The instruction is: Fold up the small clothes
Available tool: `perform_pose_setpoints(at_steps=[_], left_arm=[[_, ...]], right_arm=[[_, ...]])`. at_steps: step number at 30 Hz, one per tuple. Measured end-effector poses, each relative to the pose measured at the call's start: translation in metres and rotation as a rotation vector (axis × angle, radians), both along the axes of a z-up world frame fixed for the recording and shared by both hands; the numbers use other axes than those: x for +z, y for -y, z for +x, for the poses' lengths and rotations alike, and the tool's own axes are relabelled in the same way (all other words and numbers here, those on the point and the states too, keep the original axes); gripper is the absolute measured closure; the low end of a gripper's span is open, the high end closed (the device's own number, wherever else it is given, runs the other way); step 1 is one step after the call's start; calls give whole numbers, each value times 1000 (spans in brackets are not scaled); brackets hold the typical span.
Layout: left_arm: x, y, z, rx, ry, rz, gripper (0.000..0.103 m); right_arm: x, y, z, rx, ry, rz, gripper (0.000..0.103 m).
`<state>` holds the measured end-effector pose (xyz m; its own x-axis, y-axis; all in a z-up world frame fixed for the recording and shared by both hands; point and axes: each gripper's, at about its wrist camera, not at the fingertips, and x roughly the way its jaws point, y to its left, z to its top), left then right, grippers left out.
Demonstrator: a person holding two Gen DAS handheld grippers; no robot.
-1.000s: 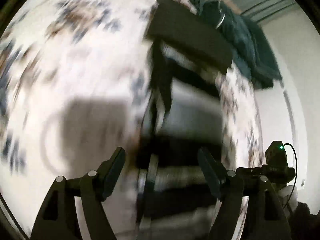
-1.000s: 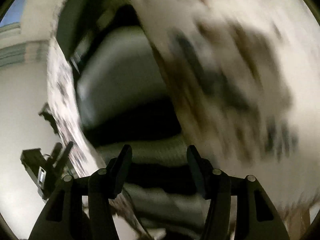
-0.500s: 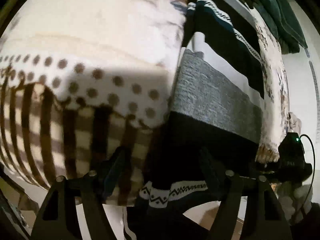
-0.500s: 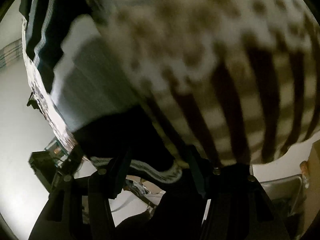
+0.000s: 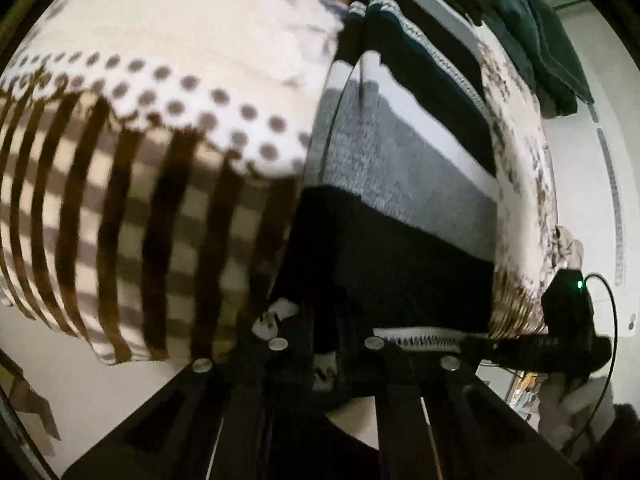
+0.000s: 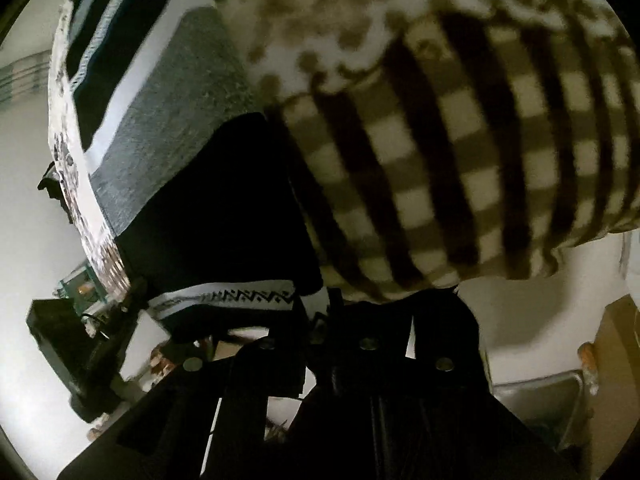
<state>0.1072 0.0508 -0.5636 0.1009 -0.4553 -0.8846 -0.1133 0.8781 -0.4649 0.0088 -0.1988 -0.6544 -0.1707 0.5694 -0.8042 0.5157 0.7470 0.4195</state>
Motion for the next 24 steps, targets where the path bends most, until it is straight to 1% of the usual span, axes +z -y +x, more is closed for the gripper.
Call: perform_pose_setpoints(at_steps=[1,2,3,4,5,6,7,9,10,11,14,17,19,20,21,24], left_arm=[[-2,-2,1,6,-12,-17,93],[-3,-7,2,21,-26,-23,88],[-2,-11,4,38,-28,-16,79],[-1,-18,3,44,-16,-33,73],[0,-23,2,47,-6,-39,59],[-1,-25,2,50,-1,-39,44],[-7,-27,4,48,-1,-52,40],[-21,-28,7,41,-39,-73,40],[-32,-25,9,36,-75,-119,40],[-36,-22,10,33,-83,-125,40],[-39,-13,14,-4,-70,-108,39],[-34,-9,13,-12,-55,-97,39],[-29,-3,9,-31,-41,-77,66],[-26,-2,6,-45,-38,-60,82],[-21,-2,3,-46,-30,-58,86],[-10,-5,-1,-30,-17,-69,91]], right_arm=[[-1,0,3,5,-2,-1,93],[-1,-1,6,8,4,16,88],[1,-2,9,13,11,30,81],[3,-1,10,17,23,38,76],[4,0,9,20,39,43,63],[3,0,9,21,41,52,56],[1,3,9,21,37,63,55],[-9,2,6,15,17,82,55],[-15,1,4,13,12,96,55],[-22,10,0,16,-1,109,55],[-40,1,-1,-13,-13,175,55],[-47,-2,-3,-67,-33,225,56],[-41,-3,-4,-75,-21,216,68],[-36,-5,-5,-69,-17,219,83],[-30,-6,-6,-69,-10,226,92],[-12,-8,-8,-64,12,224,93]])
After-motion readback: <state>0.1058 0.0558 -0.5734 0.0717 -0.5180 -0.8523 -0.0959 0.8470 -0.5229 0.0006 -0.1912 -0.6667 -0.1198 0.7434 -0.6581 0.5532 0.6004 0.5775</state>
